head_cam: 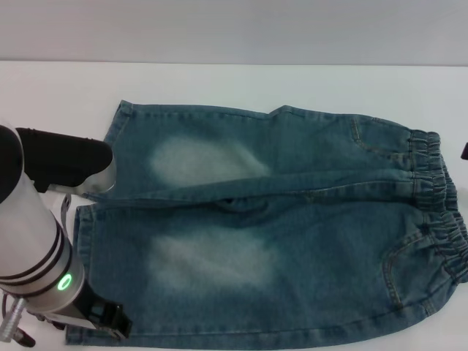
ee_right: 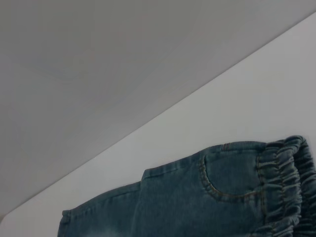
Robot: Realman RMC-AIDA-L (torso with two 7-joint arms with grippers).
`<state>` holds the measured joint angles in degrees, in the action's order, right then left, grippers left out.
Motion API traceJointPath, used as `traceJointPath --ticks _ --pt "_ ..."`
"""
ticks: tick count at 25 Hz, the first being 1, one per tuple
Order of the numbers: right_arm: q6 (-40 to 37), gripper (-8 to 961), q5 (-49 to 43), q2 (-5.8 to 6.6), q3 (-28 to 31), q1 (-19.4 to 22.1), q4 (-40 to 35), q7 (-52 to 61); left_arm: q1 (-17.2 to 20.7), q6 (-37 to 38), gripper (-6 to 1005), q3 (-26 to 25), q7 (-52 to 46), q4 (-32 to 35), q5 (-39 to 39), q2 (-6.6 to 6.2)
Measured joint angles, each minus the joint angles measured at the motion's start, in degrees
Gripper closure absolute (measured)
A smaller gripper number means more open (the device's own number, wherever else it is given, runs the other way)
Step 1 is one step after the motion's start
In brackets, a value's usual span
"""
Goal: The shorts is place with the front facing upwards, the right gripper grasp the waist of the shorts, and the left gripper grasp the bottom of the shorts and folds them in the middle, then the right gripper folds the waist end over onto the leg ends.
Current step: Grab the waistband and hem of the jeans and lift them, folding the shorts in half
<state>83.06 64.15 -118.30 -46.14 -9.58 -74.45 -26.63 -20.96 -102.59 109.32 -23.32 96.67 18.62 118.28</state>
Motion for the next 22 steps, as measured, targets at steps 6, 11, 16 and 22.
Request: traceJointPath --ticks 6,11,16,22 --pt "0.0 238 0.0 0.00 0.0 0.1 0.0 0.0 0.3 0.5 198 -0.1 0.2 -1.0 0.3 0.00" --pt "0.0 239 0.0 0.00 0.0 0.1 0.0 0.0 0.4 0.8 203 -0.1 0.4 -1.5 0.3 0.02" --pt "0.0 240 0.0 0.00 0.0 0.1 0.0 0.0 0.2 0.8 208 -0.1 0.5 -1.6 0.4 0.01" --pt "0.0 242 0.0 0.00 0.0 0.1 0.0 0.0 0.1 0.8 214 -0.1 0.5 -1.7 0.9 0.01"
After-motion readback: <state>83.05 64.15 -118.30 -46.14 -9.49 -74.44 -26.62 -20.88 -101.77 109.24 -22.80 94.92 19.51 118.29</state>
